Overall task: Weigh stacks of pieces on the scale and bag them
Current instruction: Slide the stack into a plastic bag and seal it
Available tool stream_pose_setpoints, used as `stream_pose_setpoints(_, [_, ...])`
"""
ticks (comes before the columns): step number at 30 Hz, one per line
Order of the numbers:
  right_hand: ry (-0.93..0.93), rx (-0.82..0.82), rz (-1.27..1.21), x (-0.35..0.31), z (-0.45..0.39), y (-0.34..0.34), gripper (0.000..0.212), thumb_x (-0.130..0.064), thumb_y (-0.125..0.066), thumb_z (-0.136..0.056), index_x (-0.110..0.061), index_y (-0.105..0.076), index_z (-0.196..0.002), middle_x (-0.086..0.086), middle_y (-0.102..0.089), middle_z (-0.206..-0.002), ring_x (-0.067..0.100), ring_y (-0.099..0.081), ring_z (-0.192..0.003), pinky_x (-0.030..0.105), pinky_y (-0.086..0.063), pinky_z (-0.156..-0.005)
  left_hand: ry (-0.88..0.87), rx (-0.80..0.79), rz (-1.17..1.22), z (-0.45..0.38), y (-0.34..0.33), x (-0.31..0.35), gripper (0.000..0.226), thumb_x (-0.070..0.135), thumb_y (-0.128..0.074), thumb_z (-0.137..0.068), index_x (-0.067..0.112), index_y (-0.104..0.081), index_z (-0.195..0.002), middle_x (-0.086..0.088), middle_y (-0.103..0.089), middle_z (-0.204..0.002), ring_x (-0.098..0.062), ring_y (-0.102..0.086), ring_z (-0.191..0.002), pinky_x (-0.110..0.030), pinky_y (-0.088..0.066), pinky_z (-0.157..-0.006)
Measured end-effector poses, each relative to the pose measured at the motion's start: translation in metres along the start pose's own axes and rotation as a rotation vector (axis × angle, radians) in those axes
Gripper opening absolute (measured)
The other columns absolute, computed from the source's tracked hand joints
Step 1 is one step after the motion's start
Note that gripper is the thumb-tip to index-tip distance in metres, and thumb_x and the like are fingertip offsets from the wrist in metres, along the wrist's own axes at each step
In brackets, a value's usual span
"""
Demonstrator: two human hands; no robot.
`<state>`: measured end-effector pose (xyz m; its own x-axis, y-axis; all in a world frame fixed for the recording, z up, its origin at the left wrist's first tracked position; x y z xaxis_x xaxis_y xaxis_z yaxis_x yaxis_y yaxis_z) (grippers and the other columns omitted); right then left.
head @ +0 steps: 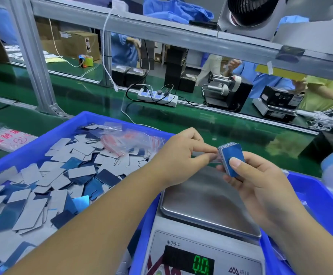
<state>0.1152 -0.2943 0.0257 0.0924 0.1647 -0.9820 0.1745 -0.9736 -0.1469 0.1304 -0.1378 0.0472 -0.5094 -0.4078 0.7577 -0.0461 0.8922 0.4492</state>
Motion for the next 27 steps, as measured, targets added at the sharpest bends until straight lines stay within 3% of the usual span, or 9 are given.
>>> stream_pose_setpoints(6, [0.03, 0.048, -0.006, -0.003, 0.002, 0.004, 0.029, -0.026, -0.073, -0.068, -0.01, -0.075, -0.092, 0.009, -0.07, -0.087, 0.016, -0.065, -0.081, 0.024, -0.053, -0.068, 0.003, -0.032, 0.022, 0.001, -0.004, 0.002, 0.022, 0.034, -0.073, -0.089, 0.043, -0.072, -0.108, 0.01, -0.046, -0.086, 0.001, -0.045, -0.068, -0.013, -0.036, -0.067])
stream_pose_setpoints(8, [0.06, 0.104, -0.037, -0.006, 0.002, 0.01, 0.025, -0.024, -0.071, -0.07, -0.01, -0.073, -0.091, 0.007, -0.069, -0.084, 0.015, -0.065, -0.079, 0.023, -0.053, -0.069, 0.079, 0.059, 0.089, 0.0, 0.004, -0.003, 0.007, 0.04, -0.071, -0.085, 0.042, -0.066, -0.089, 0.013, -0.05, -0.08, 0.001, -0.044, -0.063, -0.013, -0.038, -0.063])
stream_pose_setpoints(10, [0.095, 0.168, -0.09, -0.01, 0.002, 0.017, 0.023, -0.021, -0.068, -0.073, -0.01, -0.071, -0.093, 0.005, -0.07, -0.083, 0.015, -0.065, -0.079, 0.021, -0.054, -0.068, 0.17, 0.145, 0.176, -0.001, 0.014, -0.011, 0.023, 0.046, -0.066, -0.083, 0.028, -0.06, -0.072, 0.013, -0.048, -0.063, -0.004, -0.04, -0.054, -0.017, -0.036, -0.054])
stream_pose_setpoints(12, [0.121, 0.203, -0.126, -0.012, 0.003, 0.02, 0.024, -0.02, -0.067, -0.075, -0.01, -0.07, -0.097, 0.005, -0.069, -0.085, 0.015, -0.065, -0.081, 0.02, -0.053, -0.067, 0.244, 0.087, 0.231, -0.002, 0.012, -0.018, 0.04, 0.055, -0.059, -0.084, 0.022, -0.063, -0.063, 0.01, -0.045, -0.05, -0.008, -0.037, -0.047, -0.021, -0.032, -0.048])
stream_pose_setpoints(15, [0.129, 0.171, -0.127, -0.012, 0.004, 0.015, 0.027, -0.022, -0.068, -0.074, -0.011, -0.07, -0.098, 0.008, -0.069, -0.091, 0.016, -0.065, -0.082, 0.022, -0.053, -0.067, 0.315, -0.143, 0.313, 0.004, -0.011, -0.017, 0.046, 0.063, -0.057, -0.082, 0.023, -0.074, -0.069, 0.009, -0.06, -0.054, -0.008, -0.044, -0.044, -0.015, -0.037, -0.045])
stream_pose_setpoints(18, [0.111, 0.116, -0.053, -0.01, 0.006, 0.007, 0.031, -0.029, -0.073, -0.068, -0.014, -0.074, -0.095, 0.009, -0.069, -0.094, 0.018, -0.061, -0.086, 0.027, -0.051, -0.072, 0.29, -0.181, 0.309, 0.005, -0.02, -0.014, 0.026, 0.056, -0.064, -0.085, 0.035, -0.077, -0.075, 0.014, -0.059, -0.057, -0.008, -0.042, -0.048, -0.017, -0.036, -0.047])
stream_pose_setpoints(20, [0.107, 0.089, 0.003, -0.009, 0.007, 0.003, 0.031, -0.032, -0.073, -0.066, -0.017, -0.076, -0.093, 0.005, -0.071, -0.092, 0.015, -0.061, -0.084, 0.026, -0.05, -0.071, 0.259, -0.143, 0.348, 0.003, -0.017, -0.013, 0.014, 0.043, -0.071, -0.087, 0.033, -0.08, -0.082, 0.003, -0.053, -0.06, -0.011, -0.037, -0.052, -0.019, -0.031, -0.047])
stream_pose_setpoints(22, [0.111, 0.078, 0.039, -0.009, 0.007, 0.002, 0.031, -0.033, -0.074, -0.065, -0.018, -0.077, -0.093, 0.002, -0.072, -0.09, 0.013, -0.062, -0.081, 0.023, -0.05, -0.069, 0.252, -0.131, 0.412, 0.003, -0.015, -0.013, 0.007, 0.03, -0.075, -0.087, 0.026, -0.081, -0.086, 0.006, -0.051, -0.058, -0.007, -0.037, -0.051, -0.015, -0.03, -0.047])
stream_pose_setpoints(27, [0.125, 0.089, 0.066, -0.011, 0.007, 0.002, 0.032, -0.034, -0.075, -0.064, -0.019, -0.077, -0.092, 0.003, -0.073, -0.089, 0.014, -0.061, -0.079, 0.024, -0.05, -0.069, 0.265, -0.214, 0.414, 0.005, -0.02, -0.013, 0.017, 0.015, -0.076, -0.086, 0.028, -0.078, -0.076, 0.02, -0.056, -0.053, 0.004, -0.045, -0.048, -0.008, -0.035, -0.049])
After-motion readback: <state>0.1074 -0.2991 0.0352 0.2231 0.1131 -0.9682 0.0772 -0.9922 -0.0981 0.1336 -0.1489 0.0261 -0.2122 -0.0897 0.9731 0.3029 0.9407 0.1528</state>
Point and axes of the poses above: each hand's wrist, its own z-axis away from the middle knuckle, its own y-axis out of the back of the hand, x = y × z, the point moved 9 cm from there along -z, towards the middle knuckle
